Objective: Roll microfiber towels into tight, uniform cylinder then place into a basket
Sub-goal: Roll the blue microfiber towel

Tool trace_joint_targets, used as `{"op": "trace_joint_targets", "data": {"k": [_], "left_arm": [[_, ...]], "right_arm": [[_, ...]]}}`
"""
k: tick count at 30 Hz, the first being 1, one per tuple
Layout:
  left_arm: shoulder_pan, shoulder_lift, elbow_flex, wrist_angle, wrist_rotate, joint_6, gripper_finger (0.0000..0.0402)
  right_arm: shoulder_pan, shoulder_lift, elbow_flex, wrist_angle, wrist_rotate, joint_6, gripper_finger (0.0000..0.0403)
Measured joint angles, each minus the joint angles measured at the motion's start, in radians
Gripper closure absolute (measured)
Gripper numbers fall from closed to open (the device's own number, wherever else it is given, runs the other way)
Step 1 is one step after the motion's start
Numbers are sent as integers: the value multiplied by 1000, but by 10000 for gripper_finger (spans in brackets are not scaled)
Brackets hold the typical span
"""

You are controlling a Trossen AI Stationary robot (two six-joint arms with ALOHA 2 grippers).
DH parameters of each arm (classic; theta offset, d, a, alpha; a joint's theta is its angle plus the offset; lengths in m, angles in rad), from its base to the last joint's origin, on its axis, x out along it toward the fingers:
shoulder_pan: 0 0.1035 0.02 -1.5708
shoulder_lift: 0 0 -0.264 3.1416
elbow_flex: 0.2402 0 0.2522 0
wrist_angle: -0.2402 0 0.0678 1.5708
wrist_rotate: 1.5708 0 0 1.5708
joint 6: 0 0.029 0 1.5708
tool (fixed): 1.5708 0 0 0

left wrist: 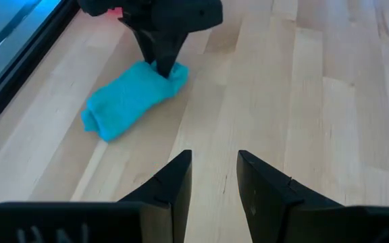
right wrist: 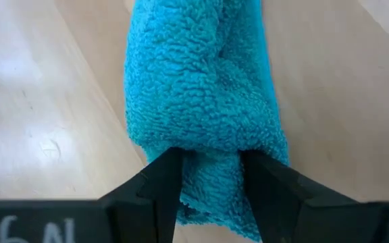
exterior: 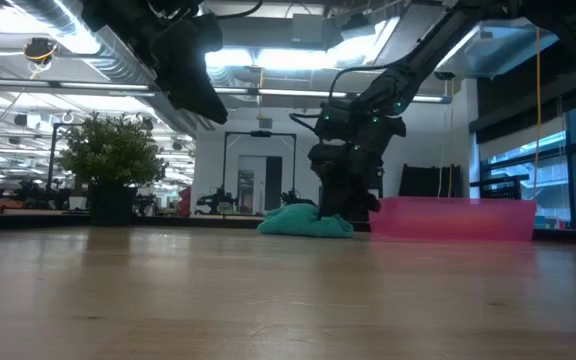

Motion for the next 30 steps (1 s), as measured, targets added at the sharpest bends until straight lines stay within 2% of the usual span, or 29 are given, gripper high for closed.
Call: {"op": "trace_joint_targets", "data": {"k": [3, 12, 14, 18, 20, 22, 30], "left_arm": [[0, 0, 0, 0, 0, 0, 292], [0, 0, 0, 0, 0, 0, 292], [0, 0, 0, 0, 0, 0, 292], [0, 0, 0, 0, 0, 0, 292], [0, 0, 0, 0, 0, 0, 292], [0, 0, 0, 0, 0, 0, 292], [0, 0, 0, 0, 0, 0, 292]], "right_arm": [[-11, 0, 0, -16, -23, 0, 247], [-49, 0, 1, -78, -348, -57, 247], [-43, 0, 1, -104, -326, -97, 247], [-38, 0, 1, -117, -110, -86, 247], [-42, 0, 3, -118, -45, -55, 247], [-49, -1, 4, -117, -43, -54, 247], [-55, -1, 3, -125, -190, -87, 247]]}}
